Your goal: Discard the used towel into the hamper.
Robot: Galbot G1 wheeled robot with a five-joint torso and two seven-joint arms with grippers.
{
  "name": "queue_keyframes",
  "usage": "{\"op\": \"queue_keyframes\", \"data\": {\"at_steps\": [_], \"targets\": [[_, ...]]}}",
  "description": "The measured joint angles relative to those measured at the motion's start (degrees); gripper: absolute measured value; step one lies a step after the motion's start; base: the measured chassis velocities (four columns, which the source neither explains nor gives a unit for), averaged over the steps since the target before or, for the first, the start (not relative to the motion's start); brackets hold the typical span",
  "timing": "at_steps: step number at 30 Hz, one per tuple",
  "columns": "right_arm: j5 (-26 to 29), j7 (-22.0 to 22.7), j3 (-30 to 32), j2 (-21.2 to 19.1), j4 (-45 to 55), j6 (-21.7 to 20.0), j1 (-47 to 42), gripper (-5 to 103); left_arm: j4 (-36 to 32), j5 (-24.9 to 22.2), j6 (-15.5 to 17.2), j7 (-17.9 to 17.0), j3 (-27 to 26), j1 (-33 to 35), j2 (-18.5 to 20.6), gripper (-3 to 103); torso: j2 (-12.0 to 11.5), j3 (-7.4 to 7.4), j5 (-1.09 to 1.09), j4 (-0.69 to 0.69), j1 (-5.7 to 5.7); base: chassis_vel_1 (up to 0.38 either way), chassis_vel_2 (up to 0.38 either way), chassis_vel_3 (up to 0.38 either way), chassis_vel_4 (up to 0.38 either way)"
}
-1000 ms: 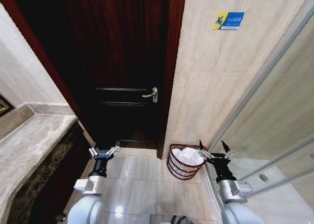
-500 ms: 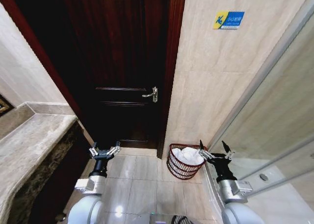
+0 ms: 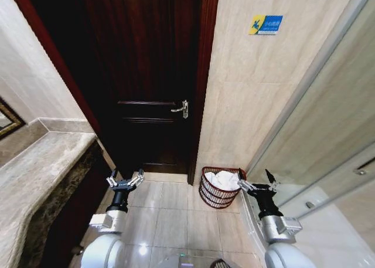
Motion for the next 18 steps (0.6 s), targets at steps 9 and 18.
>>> {"op": "queue_keyframes", "data": {"at_steps": [9,18], "targets": [[0.00,-0.02,-0.01,0.01,-0.08,0.47,-0.51,100,0.04,0.39,-0.11,0.06,0.17,0.15,-0.35,100,-0.02,-0.02,0.01,0.00,0.00,0.050,-0.048,-0.046,0.041],[0.01,-0.07,-0.04,0.05,-0.21,1.02,-0.77,100,0.00,0.39,-0.18,0.06,0.12,0.24,-0.35,100,-0.04,-0.03,0.01,0.00,-0.02,0.082,-0.079,-0.077,0.081]]}}
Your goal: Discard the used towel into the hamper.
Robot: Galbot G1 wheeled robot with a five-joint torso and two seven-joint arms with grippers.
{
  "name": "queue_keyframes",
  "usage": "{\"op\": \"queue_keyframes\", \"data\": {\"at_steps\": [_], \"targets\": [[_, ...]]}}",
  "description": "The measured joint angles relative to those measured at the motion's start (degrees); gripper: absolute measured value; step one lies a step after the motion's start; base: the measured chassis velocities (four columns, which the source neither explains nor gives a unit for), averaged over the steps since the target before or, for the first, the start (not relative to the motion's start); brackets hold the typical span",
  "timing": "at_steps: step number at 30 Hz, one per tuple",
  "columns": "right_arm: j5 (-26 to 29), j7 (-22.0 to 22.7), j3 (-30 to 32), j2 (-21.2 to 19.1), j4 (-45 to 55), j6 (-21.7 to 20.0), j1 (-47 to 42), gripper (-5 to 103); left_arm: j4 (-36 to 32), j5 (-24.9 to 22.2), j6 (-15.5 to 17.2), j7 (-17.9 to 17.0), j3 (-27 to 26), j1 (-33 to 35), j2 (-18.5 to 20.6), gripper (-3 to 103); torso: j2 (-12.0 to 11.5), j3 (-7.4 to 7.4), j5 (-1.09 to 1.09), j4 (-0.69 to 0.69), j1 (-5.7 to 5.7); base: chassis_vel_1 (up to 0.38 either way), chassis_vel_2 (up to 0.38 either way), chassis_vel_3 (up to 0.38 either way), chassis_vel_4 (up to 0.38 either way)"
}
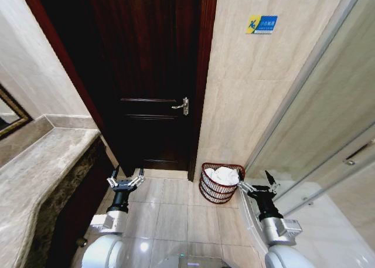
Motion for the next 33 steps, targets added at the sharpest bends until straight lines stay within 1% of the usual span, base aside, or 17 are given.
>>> {"op": "queue_keyframes", "data": {"at_steps": [10,27,33], "targets": [[0.11,-0.06,0.01,0.06,-0.15,1.38,-0.95,100,-0.09,0.20,-0.07,0.03,0.22,0.16,-0.11,100,-0.02,0.00,0.00,0.00,0.00,0.058,-0.051,-0.049,0.049],[0.16,0.00,-0.02,0.08,-0.02,1.82,-1.53,100,-0.32,0.46,-0.42,0.07,0.27,0.46,-0.37,100,-0.02,-0.01,0.00,0.00,-0.01,0.059,-0.070,-0.063,0.070],[0.72,0.00,0.11,-0.09,0.72,1.92,-1.76,100,-1.76,0.82,-0.33,0.09,0.25,0.72,-0.41,100,-0.03,-0.01,0.00,0.00,-0.01,0.057,-0.069,-0.075,0.062]]}}
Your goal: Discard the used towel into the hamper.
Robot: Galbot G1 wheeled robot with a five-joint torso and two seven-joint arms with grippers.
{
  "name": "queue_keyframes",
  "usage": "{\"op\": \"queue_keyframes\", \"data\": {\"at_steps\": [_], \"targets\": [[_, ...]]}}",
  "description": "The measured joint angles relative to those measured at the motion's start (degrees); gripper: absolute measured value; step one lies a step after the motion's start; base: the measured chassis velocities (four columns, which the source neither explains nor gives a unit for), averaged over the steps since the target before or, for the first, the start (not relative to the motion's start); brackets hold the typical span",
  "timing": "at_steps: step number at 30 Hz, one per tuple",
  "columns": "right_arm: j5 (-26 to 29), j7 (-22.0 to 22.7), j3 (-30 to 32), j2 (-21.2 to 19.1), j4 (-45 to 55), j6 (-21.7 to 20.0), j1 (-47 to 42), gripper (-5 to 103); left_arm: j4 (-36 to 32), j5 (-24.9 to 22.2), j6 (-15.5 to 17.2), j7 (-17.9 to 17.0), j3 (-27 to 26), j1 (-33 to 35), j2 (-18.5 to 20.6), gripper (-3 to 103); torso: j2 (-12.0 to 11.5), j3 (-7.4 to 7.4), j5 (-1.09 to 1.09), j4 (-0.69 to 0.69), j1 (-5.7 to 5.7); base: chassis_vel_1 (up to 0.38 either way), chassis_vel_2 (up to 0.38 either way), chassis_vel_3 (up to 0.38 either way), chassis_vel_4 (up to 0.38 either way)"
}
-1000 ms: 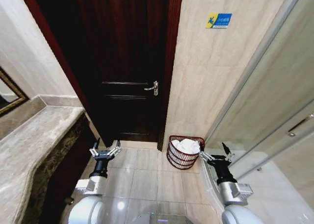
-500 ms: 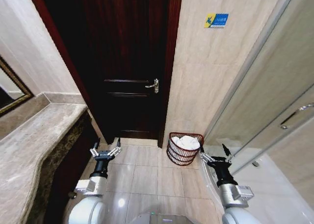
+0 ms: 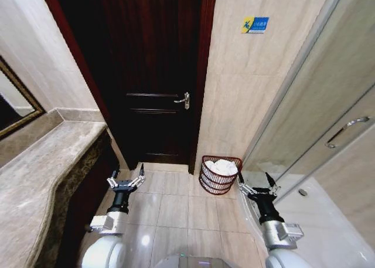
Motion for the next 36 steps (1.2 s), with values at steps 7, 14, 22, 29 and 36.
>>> {"op": "queue_keyframes", "data": {"at_steps": [7,14,22,29,36], "targets": [[0.15,0.00,-0.16,-0.54,0.36,-0.03,-0.33,100,-0.89,0.24,0.22,-0.02,0.05,0.27,-0.23,100,0.00,0.00,-0.01,0.00,0.00,0.064,-0.068,-0.064,0.066],[0.09,-0.06,-0.22,-0.86,-0.64,-0.01,-0.25,100,-0.65,0.47,0.24,-0.06,0.43,0.45,-0.25,100,0.00,0.00,0.00,0.00,0.00,0.062,-0.058,-0.063,0.054],[-0.06,-0.12,-0.25,-0.91,-0.29,-0.01,-0.63,100,-0.24,1.15,0.18,-0.09,0.67,0.53,0.06,100,-0.01,0.00,0.00,0.00,0.00,0.070,-0.077,-0.062,0.067],[-0.15,-0.16,-0.30,-0.89,0.07,-0.01,-1.11,100,-0.42,1.56,0.05,-0.09,0.88,0.85,-0.22,100,-0.01,0.00,0.00,0.00,0.00,0.074,-0.062,-0.064,0.063],[-0.25,-0.23,-0.41,-0.89,-0.03,-0.05,-0.94,100,-0.43,1.62,0.07,-0.10,1.13,0.82,-0.22,100,-0.01,0.00,0.00,0.00,0.01,0.078,-0.071,-0.079,0.072]]}}
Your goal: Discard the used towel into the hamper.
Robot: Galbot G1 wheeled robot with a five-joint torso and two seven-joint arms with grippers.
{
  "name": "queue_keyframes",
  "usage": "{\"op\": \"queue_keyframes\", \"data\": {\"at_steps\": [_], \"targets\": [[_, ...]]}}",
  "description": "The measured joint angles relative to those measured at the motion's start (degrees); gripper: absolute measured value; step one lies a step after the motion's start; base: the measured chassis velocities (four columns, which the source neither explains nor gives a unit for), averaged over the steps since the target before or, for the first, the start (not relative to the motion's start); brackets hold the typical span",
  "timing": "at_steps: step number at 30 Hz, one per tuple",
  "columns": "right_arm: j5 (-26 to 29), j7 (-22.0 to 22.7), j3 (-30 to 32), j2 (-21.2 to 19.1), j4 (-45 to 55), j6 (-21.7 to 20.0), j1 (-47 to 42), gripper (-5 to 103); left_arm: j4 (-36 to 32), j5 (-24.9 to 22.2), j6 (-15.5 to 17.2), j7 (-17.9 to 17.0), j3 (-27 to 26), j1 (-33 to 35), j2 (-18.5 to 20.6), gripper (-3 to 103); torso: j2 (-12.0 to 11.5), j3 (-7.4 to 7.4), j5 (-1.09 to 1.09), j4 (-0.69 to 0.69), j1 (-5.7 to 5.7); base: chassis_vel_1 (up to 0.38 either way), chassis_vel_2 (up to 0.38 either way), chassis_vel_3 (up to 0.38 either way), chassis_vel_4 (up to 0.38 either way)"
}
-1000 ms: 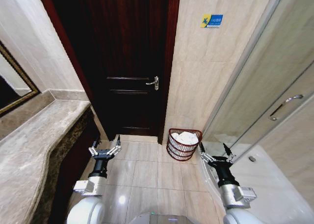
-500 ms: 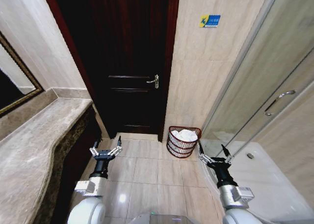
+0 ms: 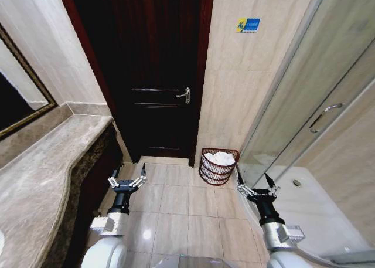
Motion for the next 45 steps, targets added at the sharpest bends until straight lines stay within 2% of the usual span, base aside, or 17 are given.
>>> {"op": "queue_keyframes", "data": {"at_steps": [45], "targets": [[0.89,-0.17,0.10,-0.60,-1.31,0.03,1.09,100,1.29,0.45,0.16,-0.13,0.64,-0.77,-1.05,100,0.00,0.00,0.00,0.00,0.00,0.089,-0.086,-0.090,0.086]]}}
